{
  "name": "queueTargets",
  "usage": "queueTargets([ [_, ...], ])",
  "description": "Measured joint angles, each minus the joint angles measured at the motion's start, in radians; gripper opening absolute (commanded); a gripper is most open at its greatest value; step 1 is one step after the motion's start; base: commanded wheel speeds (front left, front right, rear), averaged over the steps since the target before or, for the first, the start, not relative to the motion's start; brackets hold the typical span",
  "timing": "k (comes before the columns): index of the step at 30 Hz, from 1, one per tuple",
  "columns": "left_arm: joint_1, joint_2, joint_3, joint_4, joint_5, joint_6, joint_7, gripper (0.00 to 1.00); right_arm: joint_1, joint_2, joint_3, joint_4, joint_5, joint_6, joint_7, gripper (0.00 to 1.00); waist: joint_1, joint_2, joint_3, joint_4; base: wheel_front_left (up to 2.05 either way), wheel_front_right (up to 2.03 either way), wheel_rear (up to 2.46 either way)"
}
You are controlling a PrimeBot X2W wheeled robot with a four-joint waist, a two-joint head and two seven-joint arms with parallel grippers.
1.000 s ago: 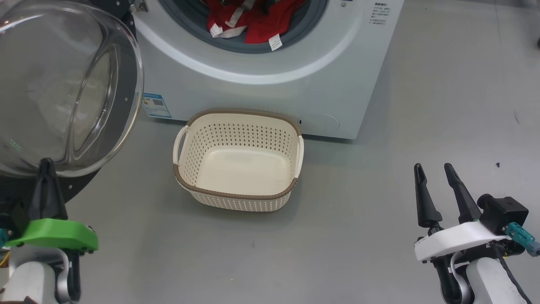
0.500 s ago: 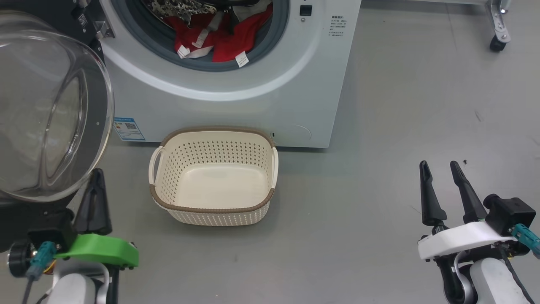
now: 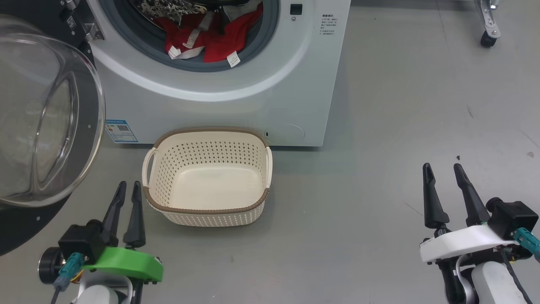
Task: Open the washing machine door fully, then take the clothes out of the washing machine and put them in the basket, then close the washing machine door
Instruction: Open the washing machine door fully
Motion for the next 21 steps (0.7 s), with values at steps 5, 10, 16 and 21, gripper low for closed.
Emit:
queueTargets([
  [5,0.012,0.000,-0.013,0.000,0.000,-0.003,0.000,1.00,0.007,0.001,0.006,0.000,-0.008,0.000,0.000,1.00,0.0000,0.0000,-0.003,-0.004,0.00,0.00,0.00],
  [10,0.025,0.000,-0.013,-0.002,0.006,-0.005,0.000,1.00,0.008,0.001,0.012,0.001,-0.010,0.000,0.000,1.00,0.0000,0.0000,-0.009,-0.009,0.00,0.00,0.00],
  [16,0.029,0.004,-0.022,-0.021,0.041,-0.009,-0.001,1.00,0.010,0.001,0.021,0.001,-0.017,0.000,0.000,1.00,0.0000,0.0000,-0.016,-0.015,0.00,0.00,0.00],
  [21,0.033,0.003,-0.021,-0.023,0.041,-0.009,-0.001,1.00,0.011,0.002,0.028,0.002,-0.017,0.000,0.000,1.00,0.0000,0.0000,-0.020,-0.019,0.00,0.00,0.00],
])
